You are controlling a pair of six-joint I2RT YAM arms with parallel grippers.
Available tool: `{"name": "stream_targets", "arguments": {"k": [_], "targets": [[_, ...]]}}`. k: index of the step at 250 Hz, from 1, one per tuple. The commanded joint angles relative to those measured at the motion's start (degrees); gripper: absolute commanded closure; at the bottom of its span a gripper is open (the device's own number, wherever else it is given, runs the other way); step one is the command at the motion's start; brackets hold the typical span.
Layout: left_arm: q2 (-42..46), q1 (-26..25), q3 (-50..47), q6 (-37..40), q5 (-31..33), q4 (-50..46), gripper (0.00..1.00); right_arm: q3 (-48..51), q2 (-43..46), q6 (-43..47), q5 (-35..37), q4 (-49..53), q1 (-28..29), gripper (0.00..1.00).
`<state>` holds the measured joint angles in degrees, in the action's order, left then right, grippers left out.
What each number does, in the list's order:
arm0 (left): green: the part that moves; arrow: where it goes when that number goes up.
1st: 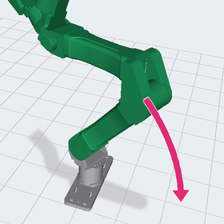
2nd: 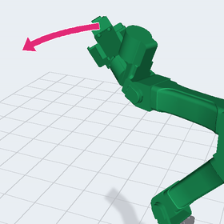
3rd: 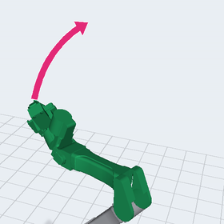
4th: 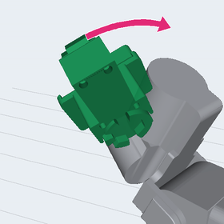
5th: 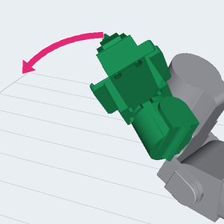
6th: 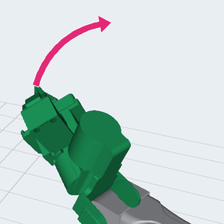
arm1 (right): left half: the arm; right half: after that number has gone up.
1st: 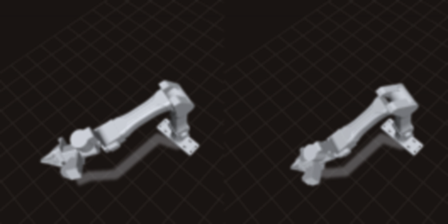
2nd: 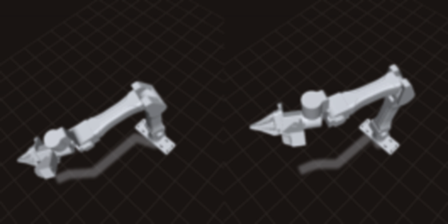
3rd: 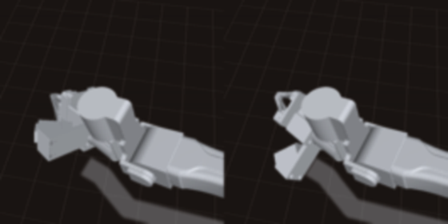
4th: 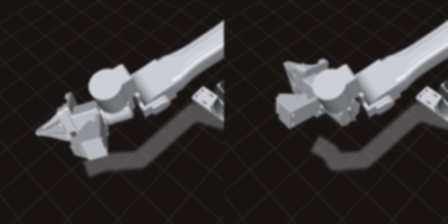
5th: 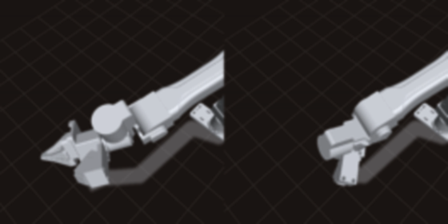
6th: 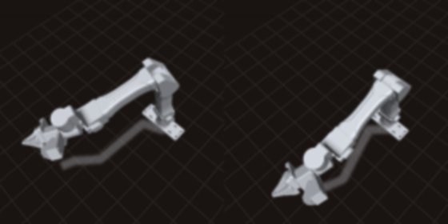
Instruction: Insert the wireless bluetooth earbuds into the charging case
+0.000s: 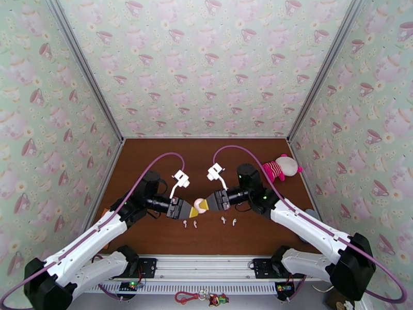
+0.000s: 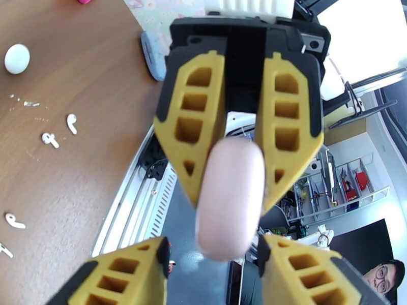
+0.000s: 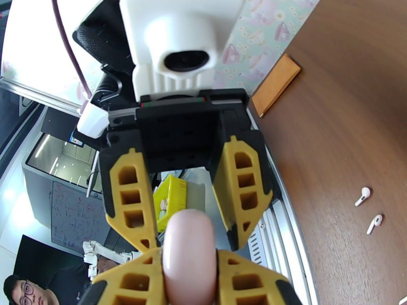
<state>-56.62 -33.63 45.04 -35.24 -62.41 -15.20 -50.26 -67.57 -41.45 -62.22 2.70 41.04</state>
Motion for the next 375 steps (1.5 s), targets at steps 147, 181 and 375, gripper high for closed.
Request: {"name": "stream_targets", "arguments": {"k": [147,181,375], "targets": [[1.73,-0.26,-2.76,-8.72,-2.89,13.48,1.00,-0.47,-0.63,0.43,-1.07,-1.92,2.03,1.00],[1.76,-0.32,-2.84,-9.24,-2.89,14.67,1.00,-1.04,-0.42,2.02,-0.14,0.73,2.03,0.61],[12.92,-0.44,-10.36,3.54,8.11,11.05,1.00,-5.99,5.78,13.62,9.12,17.60,1.77,0.18]]}}
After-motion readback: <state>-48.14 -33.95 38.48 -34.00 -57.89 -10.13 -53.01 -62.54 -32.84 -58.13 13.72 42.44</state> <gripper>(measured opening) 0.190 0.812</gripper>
